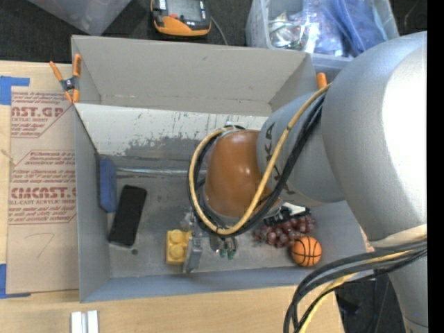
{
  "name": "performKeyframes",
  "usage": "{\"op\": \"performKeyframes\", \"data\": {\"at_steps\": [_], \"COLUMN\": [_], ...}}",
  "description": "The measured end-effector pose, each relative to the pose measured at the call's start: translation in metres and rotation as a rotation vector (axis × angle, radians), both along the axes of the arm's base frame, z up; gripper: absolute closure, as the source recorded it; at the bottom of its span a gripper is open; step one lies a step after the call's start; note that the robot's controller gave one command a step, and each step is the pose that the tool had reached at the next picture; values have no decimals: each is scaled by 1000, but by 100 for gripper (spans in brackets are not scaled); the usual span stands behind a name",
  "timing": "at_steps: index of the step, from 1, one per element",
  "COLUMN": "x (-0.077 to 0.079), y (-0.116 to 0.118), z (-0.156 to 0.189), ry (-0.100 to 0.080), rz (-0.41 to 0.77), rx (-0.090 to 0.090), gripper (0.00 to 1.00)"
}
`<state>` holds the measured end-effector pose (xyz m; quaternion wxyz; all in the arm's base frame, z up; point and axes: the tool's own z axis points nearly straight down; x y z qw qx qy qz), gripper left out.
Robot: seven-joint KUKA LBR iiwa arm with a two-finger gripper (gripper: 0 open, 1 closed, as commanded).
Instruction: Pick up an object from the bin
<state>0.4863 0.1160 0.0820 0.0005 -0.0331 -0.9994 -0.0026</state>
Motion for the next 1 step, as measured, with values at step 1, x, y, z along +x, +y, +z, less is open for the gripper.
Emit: {"op": "performKeyframes", "data": {"at_steps": [1], "x": [-1], "y": [0], "z": [41], "ry": [4], "rz": [1], "rx": [0], "gripper": [100]}}
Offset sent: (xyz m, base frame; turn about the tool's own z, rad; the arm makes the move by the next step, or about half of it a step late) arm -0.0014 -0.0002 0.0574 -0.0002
